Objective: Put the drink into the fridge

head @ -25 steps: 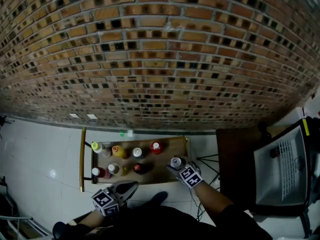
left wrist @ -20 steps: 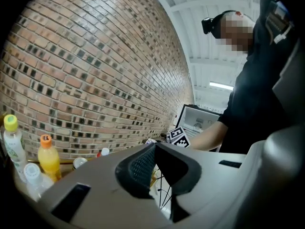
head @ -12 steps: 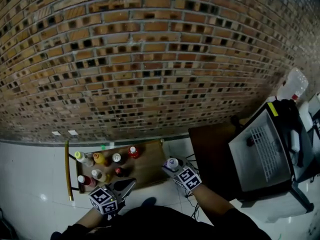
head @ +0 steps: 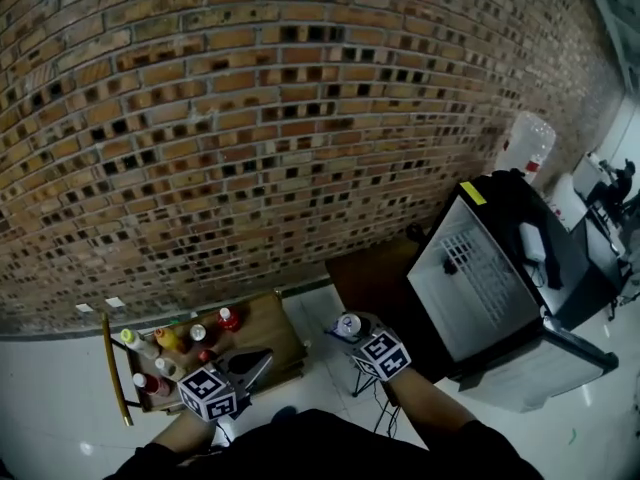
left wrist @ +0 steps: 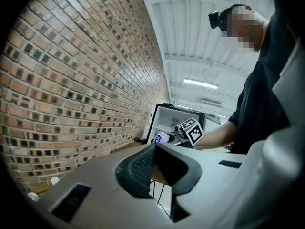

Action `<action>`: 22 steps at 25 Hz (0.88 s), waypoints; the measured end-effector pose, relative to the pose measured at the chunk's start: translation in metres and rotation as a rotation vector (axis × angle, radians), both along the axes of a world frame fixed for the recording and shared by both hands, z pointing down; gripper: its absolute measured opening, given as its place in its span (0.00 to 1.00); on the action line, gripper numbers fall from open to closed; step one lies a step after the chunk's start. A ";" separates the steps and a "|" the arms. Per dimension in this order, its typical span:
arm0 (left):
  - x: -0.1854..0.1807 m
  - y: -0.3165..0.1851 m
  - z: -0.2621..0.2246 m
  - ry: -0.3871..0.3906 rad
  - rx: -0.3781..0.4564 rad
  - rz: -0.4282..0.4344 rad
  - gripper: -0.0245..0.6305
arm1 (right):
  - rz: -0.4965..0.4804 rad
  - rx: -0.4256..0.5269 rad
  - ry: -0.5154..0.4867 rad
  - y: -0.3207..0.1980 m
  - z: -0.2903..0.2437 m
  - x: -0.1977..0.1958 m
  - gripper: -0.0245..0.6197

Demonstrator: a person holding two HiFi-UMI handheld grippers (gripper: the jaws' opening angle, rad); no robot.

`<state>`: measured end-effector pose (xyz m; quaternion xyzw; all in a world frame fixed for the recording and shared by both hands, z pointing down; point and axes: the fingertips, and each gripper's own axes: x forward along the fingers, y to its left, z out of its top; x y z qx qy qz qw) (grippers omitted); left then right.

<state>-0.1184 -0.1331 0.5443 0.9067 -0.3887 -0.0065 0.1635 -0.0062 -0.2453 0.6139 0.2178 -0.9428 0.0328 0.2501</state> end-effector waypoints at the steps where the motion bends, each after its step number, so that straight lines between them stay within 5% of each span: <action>1: 0.009 -0.003 -0.003 -0.004 0.007 0.022 0.03 | 0.021 0.004 -0.002 -0.001 -0.007 0.011 0.42; 22: 0.190 -0.093 -0.061 -0.056 0.152 0.347 0.03 | 0.523 0.121 0.067 -0.070 -0.106 0.273 0.42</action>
